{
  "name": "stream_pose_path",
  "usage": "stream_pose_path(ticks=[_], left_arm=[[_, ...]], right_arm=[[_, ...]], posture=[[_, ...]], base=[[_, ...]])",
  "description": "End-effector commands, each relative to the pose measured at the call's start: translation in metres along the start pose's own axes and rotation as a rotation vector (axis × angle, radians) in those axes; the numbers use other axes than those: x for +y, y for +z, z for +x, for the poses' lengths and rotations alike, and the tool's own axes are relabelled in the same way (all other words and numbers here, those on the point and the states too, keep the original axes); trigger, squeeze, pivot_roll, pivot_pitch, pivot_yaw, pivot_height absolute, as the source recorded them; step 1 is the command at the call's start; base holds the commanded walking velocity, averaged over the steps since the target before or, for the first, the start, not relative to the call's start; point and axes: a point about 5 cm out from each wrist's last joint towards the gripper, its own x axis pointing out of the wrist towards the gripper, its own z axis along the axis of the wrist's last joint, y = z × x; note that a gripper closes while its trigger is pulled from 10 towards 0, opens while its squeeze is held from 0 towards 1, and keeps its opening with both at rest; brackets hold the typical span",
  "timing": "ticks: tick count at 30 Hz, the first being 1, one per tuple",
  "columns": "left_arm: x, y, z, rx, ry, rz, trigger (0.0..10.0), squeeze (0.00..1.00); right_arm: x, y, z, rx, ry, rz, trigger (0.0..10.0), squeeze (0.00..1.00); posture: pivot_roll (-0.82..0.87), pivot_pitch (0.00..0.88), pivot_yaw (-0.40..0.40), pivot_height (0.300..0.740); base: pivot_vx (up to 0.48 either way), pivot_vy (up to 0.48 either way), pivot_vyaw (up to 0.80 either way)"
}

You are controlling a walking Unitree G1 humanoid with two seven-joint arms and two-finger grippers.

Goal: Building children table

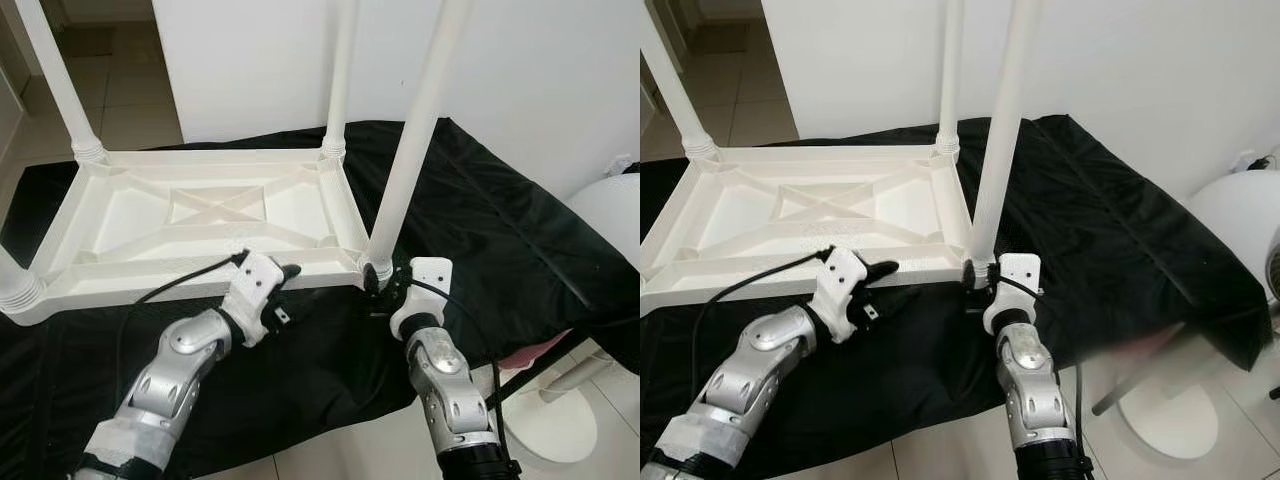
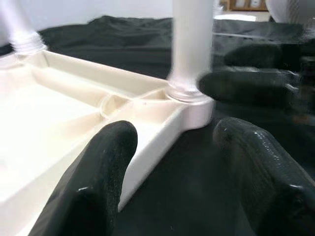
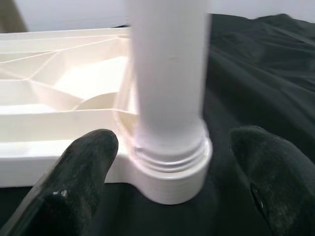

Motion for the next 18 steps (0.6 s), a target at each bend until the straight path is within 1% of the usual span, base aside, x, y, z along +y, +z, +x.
stream_pose_path(ticks=[1, 2, 3, 4, 6, 7, 8, 9, 10, 11, 12, 14, 17, 18], left_arm=[[0.012, -0.001, -0.001, 0.005, 0.107, 0.019, 10.0, 0.00], [0.018, 0.001, 0.000, -0.001, 0.133, 0.058, 10.0, 0.00], [0.023, 0.003, 0.002, -0.008, 0.150, 0.071, 10.0, 0.00], [0.023, 0.003, 0.002, -0.008, 0.150, 0.071, 10.0, 0.00], [0.033, 0.007, 0.005, -0.017, 0.171, 0.098, 10.0, 0.00], [0.033, 0.007, 0.005, -0.017, 0.171, 0.098, 10.0, 0.00], [0.038, 0.008, 0.006, -0.017, 0.182, 0.096, 10.0, 0.00], [0.038, 0.008, 0.006, -0.017, 0.182, 0.096, 10.0, 0.00], [0.043, 0.009, 0.006, -0.018, 0.199, 0.101, 10.0, 0.00], [0.043, 0.009, 0.006, -0.018, 0.199, 0.101, 10.0, 0.00], [0.051, 0.011, 0.008, -0.037, 0.239, 0.064, 10.0, 0.00], [0.061, 0.014, 0.010, -0.068, 0.287, 0.010, 10.0, 0.00], [0.066, 0.015, 0.011, -0.076, 0.300, -0.011, 10.0, 0.00], [0.069, 0.015, 0.011, -0.072, 0.304, -0.007, 10.0, 0.00]], right_arm=[[0.003, -0.003, -0.001, 0.011, 0.015, -0.008, 10.0, 0.00], [0.005, -0.004, 0.000, 0.008, 0.022, -0.014, 10.0, 0.00], [0.007, -0.004, 0.001, 0.008, 0.022, -0.012, 10.0, 0.00], [0.007, -0.004, 0.001, 0.008, 0.022, -0.012, 10.0, 0.00], [0.011, 0.000, 0.006, -0.004, 0.037, 0.003, 10.0, 0.00], [0.011, 0.000, 0.006, -0.004, 0.037, 0.003, 10.0, 0.00], [0.013, 0.001, 0.008, -0.013, 0.041, 0.010, 10.0, 0.00], [0.013, 0.001, 0.008, -0.013, 0.041, 0.010, 10.0, 0.00], [0.015, 0.003, 0.010, -0.018, 0.043, 0.014, 10.0, 0.00], [0.015, 0.003, 0.010, -0.018, 0.043, 0.014, 10.0, 0.00], [0.019, 0.004, 0.013, -0.022, 0.056, 0.020, 10.0, 0.00], [0.024, 0.006, 0.016, -0.034, 0.070, 0.022, 10.0, 0.00], [0.026, 0.008, 0.017, -0.047, 0.065, 0.017, 10.0, 0.00], [0.026, 0.009, 0.019, -0.055, 0.042, 0.008, 9.6, 0.00]], posture=[[-0.06, 0.020, -0.023, 0.740], [-0.06, 0.018, -0.021, 0.740], [-0.07, 0.017, -0.019, 0.740], [-0.07, 0.017, -0.019, 0.740], [-0.07, 0.014, -0.015, 0.740], [-0.07, 0.014, -0.015, 0.740], [-0.07, 0.013, -0.009, 0.740], [-0.07, 0.013, -0.009, 0.740], [-0.07, 0.014, -0.005, 0.740], [-0.07, 0.014, -0.005, 0.740], [-0.07, 0.014, 0.000, 0.740], [-0.07, 0.015, 0.005, 0.740], [-0.07, 0.016, 0.010, 0.740], [-0.07, 0.017, 0.012, 0.740]], base=[[0.000, 0.000, 0.00], [0.000, 0.000, 0.00], [0.000, 0.000, 0.00], [0.000, 0.000, 0.00], [0.000, 0.000, 0.00], [0.000, 0.000, 0.00], [0.000, 0.000, 0.00], [0.000, 0.000, 0.00], [0.000, 0.000, 0.00], [0.000, 0.000, 0.00], [0.000, 0.000, 0.00], [0.000, 0.000, 0.00], [0.000, 0.000, 0.00], [0.000, 0.000, 0.00]])
